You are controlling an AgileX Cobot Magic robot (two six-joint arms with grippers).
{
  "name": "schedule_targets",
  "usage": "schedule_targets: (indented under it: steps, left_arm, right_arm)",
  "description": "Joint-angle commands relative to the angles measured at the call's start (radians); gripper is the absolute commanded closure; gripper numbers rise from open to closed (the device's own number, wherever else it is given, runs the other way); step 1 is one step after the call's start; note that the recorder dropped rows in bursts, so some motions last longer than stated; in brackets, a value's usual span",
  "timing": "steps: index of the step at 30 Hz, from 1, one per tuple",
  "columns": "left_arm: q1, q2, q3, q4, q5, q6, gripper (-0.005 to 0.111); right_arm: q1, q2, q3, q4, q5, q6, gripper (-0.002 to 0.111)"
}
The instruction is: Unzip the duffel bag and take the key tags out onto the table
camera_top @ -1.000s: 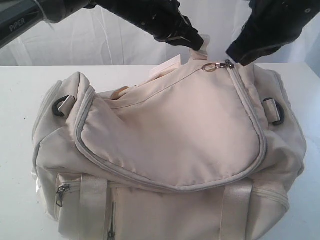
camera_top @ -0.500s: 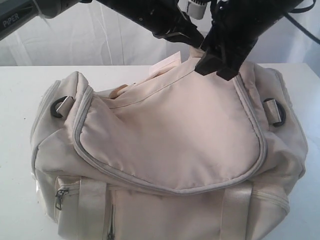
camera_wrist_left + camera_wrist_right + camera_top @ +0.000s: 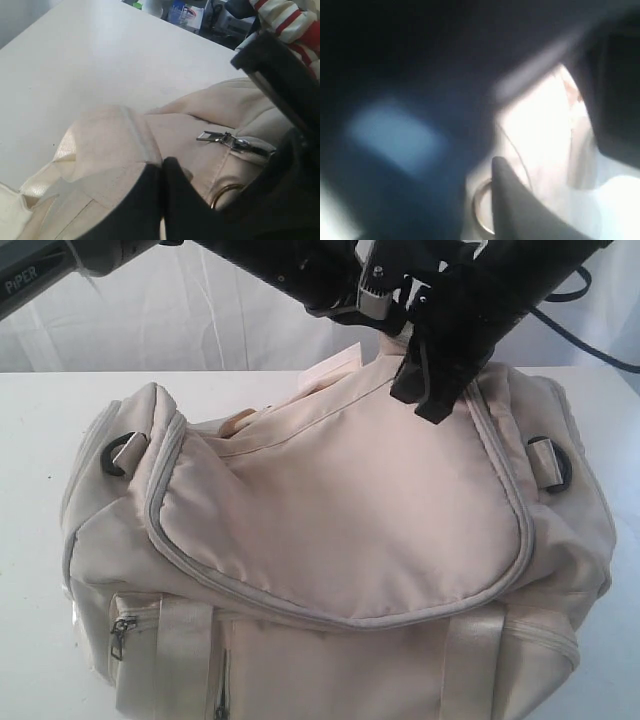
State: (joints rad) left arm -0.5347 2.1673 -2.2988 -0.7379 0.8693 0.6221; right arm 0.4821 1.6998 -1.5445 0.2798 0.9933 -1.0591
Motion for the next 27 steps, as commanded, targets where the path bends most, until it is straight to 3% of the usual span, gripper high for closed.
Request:
schedule_targets:
  steps: [1, 12, 16, 17, 19, 21, 23, 27]
  left_arm:
    - [-0.005, -0.055, -0.017, -0.112, 0.008, 0.005, 0.107]
    - [-0.005, -0.048, -0.017, -0.083, 0.013, 0.003, 0.107]
    - [-0.005, -0.048, -0.017, -0.079, 0.013, 0.003, 0.107]
    - [-0.005, -0.048, -0.017, -0.079, 0.013, 0.003, 0.107]
    - [-0.005, -0.048, -0.017, -0.079, 0.013, 0.003, 0.107]
    - [-0.005, -0.048, -0.017, -0.079, 0.015, 0.003, 0.107]
    - [-0.005, -0.048, -0.017, -0.079, 0.015, 0.003, 0.107]
    - [-0.005, -0.048, -0.017, -0.079, 0.015, 0.003, 0.107]
  right_arm:
    - [-0.001, -0.004, -0.001, -0.084, -0.011, 0.15, 0.108]
    - [-0.001, -0.152, -0.001, -0.164, 0.042, 0.28, 0.108]
    - [-0.001, -0.167, -0.001, -0.075, 0.047, 0.199, 0.107]
    - [-0.001, -0.158, -0.001, -0.024, 0.061, 0.147, 0.104]
    - [-0.001, -0.119, 0.001, 0.083, 0.119, -0.011, 0.084]
    - [-0.001, -0.062, 0.022, 0.113, 0.117, -0.157, 0.049]
    - [-0.001, -0.023, 0.024, 0.052, 0.085, -0.167, 0.046]
    - [-0.001, 0.009, 0.033, -0.085, 0.022, -0.103, 0.054]
